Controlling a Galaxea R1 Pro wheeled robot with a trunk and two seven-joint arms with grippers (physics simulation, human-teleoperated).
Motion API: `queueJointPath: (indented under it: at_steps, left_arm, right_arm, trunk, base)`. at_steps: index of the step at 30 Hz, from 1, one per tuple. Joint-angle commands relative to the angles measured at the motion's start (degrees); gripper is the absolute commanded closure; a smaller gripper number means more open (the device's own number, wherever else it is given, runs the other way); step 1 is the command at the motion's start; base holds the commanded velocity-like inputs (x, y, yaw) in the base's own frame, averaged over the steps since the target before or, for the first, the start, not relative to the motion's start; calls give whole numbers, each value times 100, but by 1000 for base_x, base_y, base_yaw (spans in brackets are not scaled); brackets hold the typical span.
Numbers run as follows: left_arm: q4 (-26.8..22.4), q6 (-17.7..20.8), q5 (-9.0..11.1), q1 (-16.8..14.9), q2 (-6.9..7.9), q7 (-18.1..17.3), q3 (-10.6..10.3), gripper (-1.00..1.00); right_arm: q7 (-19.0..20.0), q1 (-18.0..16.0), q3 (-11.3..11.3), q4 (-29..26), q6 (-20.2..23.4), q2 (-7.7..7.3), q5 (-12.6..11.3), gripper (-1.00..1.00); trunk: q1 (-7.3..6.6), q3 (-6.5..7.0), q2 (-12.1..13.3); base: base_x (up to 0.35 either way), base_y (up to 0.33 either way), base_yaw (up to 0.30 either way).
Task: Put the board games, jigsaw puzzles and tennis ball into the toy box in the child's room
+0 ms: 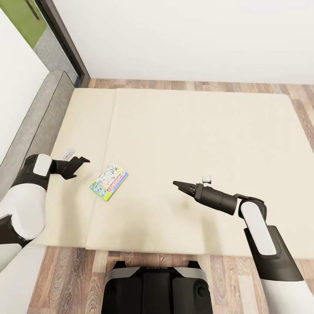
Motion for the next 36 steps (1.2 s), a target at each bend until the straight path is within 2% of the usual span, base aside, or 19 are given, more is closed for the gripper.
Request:
queueJointPath:
  at_steps: [1,6,12,18,36]
  left_arm:
    - [125,-34,54,-92,15,56,-11,-100]
    - [659,-335,38,-451,56,60,-208,-100]
    - [940,-549,2,-645,68,61,-582,-100]
    - [1008,-613,-11,-699,53,57,-867,-100]
    - [1039,-855,-8,-717,27,53,-1399,-100]
  right_arm:
    - [56,-1,-1,0,8,-3,57,-100]
    - [57,2,-13,0,8,-10,60,-100]
    - [56,-18,-32,0,8,-13,56,-100]
    - [56,-29,-40,0,8,-13,54,-100]
    - [55,-67,-62,0,8,-14,60,-100]
  trunk:
    - [2,-5,-6]
    - [2,-5,-6]
    - [2,-21,-6]
    - [2,-60,-6]
    - [2,-220,-6]
  base:
    - [0,0,0]
    - [0,0,0]
    - [0,0,0]
    - [0,0,0]
    - [0,0,0]
